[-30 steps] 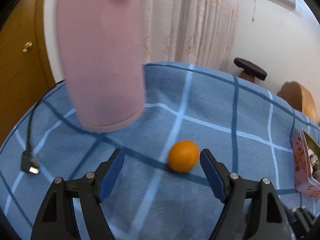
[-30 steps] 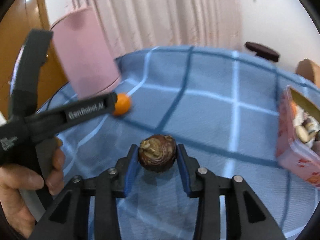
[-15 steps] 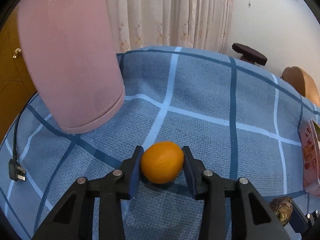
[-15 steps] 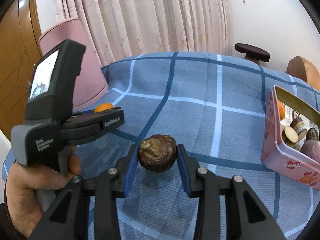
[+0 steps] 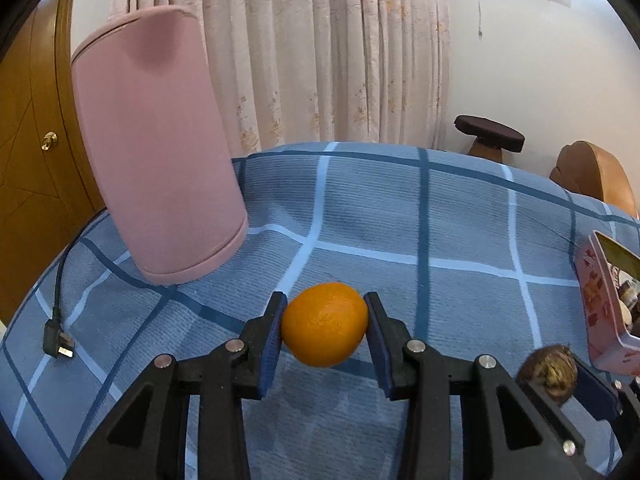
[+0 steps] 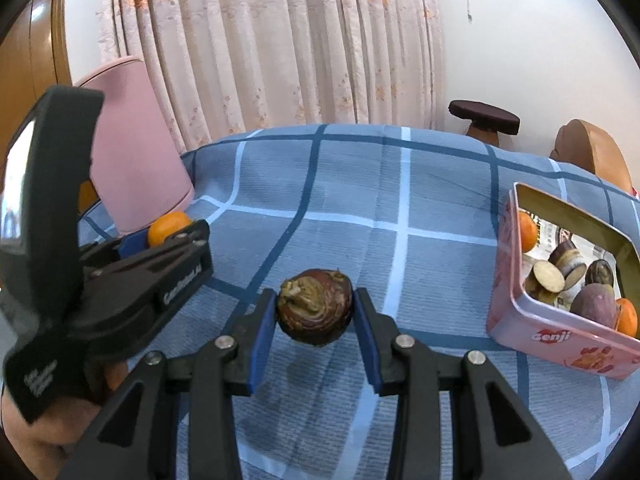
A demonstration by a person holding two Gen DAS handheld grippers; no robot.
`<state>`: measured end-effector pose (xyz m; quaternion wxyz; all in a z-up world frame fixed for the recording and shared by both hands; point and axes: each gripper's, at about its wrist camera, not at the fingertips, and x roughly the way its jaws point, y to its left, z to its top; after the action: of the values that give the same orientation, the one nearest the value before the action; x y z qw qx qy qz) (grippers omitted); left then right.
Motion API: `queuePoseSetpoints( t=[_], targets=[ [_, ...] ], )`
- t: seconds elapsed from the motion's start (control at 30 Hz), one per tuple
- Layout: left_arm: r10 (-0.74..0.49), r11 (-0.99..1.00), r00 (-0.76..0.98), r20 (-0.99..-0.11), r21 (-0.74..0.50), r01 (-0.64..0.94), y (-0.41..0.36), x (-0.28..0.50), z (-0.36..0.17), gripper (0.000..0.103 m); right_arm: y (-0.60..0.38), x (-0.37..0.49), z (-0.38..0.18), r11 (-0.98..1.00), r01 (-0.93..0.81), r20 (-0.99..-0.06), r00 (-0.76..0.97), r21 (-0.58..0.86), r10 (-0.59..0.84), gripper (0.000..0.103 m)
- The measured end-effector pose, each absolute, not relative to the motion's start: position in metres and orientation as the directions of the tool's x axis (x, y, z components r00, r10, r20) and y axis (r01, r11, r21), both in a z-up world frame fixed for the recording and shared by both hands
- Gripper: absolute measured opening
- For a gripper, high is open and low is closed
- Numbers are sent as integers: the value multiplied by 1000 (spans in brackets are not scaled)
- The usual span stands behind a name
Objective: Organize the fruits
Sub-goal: 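Carry the orange and taro toward the pink tin with both grippers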
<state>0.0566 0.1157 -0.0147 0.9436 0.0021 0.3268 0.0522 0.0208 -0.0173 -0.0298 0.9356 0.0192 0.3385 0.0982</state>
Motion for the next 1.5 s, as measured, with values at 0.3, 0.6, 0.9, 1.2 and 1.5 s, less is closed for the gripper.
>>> queuePoseSetpoints(
  t=[0.3, 0.6, 0.9, 1.2, 1.5],
  targets=[
    [58, 996, 770, -635, -19, -90, 105, 36, -18, 41, -31, 8, -29, 981, -177, -636, 749, 77, 185, 41],
    [52, 995, 774, -631, -29, -90, 94, 23, -19, 41, -47, -5, -26, 984, -169, -619, 768, 54, 166, 41],
    [17, 999, 789, -614, -20, -37, 67, 11, -16, 41, -80, -20, -21, 987, -156, -586, 797, 34, 146, 41],
    [-39, 999, 802, -596, -26, 29, 25, -1, -13, 41, -106, -37, -16, 986, -164, -550, 824, 1, 138, 41],
    [-92, 996, 800, -593, -43, 82, -8, 0, -13, 41, -137, -40, -11, 994, -109, -523, 847, -2, 92, 41]
  ],
)
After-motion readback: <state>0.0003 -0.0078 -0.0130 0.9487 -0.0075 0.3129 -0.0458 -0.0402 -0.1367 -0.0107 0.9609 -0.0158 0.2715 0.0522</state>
